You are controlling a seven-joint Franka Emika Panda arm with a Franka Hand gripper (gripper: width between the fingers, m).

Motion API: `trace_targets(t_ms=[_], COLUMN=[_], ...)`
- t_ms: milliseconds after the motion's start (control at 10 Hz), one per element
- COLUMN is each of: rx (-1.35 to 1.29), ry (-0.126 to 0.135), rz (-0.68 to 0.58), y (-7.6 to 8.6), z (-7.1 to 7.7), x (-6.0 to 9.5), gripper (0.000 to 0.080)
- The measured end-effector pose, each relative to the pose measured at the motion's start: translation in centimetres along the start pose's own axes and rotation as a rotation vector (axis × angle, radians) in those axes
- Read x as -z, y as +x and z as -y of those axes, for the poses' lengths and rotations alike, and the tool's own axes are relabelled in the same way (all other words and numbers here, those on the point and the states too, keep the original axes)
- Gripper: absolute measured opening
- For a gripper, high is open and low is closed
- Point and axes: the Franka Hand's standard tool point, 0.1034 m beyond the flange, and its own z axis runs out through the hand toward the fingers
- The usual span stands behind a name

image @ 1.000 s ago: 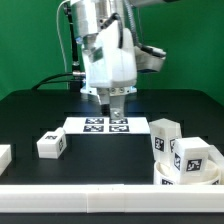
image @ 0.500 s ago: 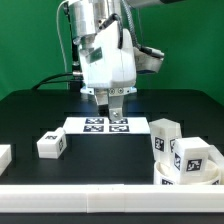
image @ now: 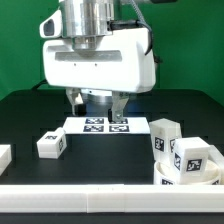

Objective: Assemble stool

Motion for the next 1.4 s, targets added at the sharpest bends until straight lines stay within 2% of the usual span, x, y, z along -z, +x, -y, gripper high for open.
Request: trace_targets(t_ms=[200,300,400,700,800,1200,1300,1400], rx=[0.124,0.266,0.433,0.662,0.68,0.674,0.693,0.719], ry=[-0.002,-0.014,-0.039,-0.069,-0.073,-0.074,-0.08,-0.102], rz=[-0.001,-0.001,0.001,-0.003,0.003,0.008,0.028,0.006], y=[0.1,0.1,0.2,0.8,1.0,1.0,1.2,2.0], z=[-0.1,-0.4,-1.3,-6.1,-6.8,-7.0,-8.3,-10.1], x=[0.0,0.0,-0.3,-1.7,-1.9,-2.0,-2.5,-3.3], gripper=[0.0648,0.0648,0.0648,0.0648,0.0648,0.0648,0.0648,0.0648])
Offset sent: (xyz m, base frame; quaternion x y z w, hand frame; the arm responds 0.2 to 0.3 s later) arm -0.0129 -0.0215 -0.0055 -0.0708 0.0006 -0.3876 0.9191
